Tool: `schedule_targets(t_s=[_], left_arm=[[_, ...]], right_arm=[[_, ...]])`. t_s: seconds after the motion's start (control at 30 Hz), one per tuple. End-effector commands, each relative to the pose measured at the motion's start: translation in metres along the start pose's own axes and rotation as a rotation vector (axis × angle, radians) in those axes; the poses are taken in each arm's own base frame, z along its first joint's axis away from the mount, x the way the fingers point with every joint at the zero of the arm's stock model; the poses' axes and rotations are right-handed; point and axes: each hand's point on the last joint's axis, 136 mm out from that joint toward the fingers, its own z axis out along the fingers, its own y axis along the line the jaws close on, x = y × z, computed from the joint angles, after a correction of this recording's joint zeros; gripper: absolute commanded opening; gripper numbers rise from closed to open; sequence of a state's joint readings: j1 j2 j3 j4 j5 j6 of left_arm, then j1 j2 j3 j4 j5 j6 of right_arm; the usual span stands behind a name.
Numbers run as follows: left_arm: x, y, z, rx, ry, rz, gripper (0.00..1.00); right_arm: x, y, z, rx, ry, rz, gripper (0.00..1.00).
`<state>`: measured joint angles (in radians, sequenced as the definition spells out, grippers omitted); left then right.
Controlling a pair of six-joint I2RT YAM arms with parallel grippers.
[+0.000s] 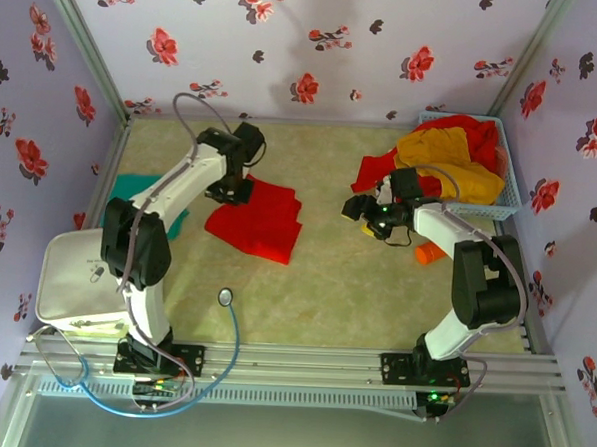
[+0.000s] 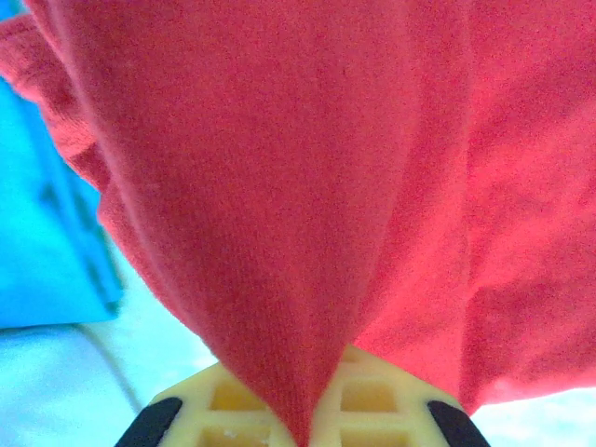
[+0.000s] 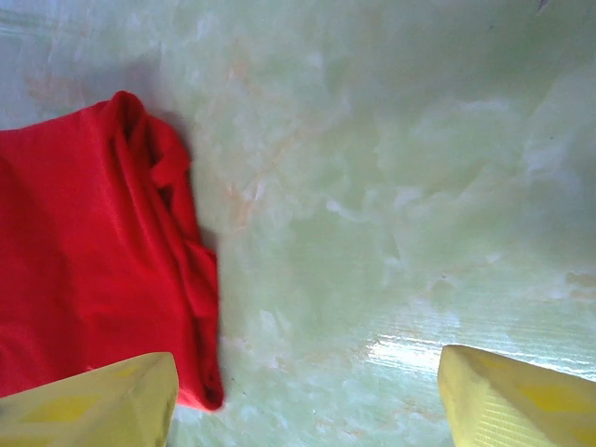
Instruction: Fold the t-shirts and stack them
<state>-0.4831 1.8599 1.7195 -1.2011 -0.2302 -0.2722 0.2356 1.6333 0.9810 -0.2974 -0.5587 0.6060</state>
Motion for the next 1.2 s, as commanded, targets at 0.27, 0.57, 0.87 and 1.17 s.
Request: schedule_targets(t_s=[0.27, 0.57, 0.87, 1.17], left_arm=[[0.002, 0.099, -0.06, -0.223, -0.014, 0.093, 0.0], [0.005, 0.133, -0.077, -0.281, -0.007, 0.105, 0.0], [0.009, 0.162, -0.085, -0.31, -0.013, 0.039, 0.0], [0.003, 0.172, -0.096, -0.271, -0.079, -0.023, 0.0]], right_arm=[[0.0, 0.005, 0.002, -0.018, 0.039, 0.028, 0.73], [0.003, 0.002, 0.004, -0.008, 0.058, 0.025, 0.73], [0.003, -0.002, 0.011, -0.002, 0.079, 0.041, 0.71], [0.003, -0.003, 0.014, -0.003, 0.089, 0.048, 0.71]])
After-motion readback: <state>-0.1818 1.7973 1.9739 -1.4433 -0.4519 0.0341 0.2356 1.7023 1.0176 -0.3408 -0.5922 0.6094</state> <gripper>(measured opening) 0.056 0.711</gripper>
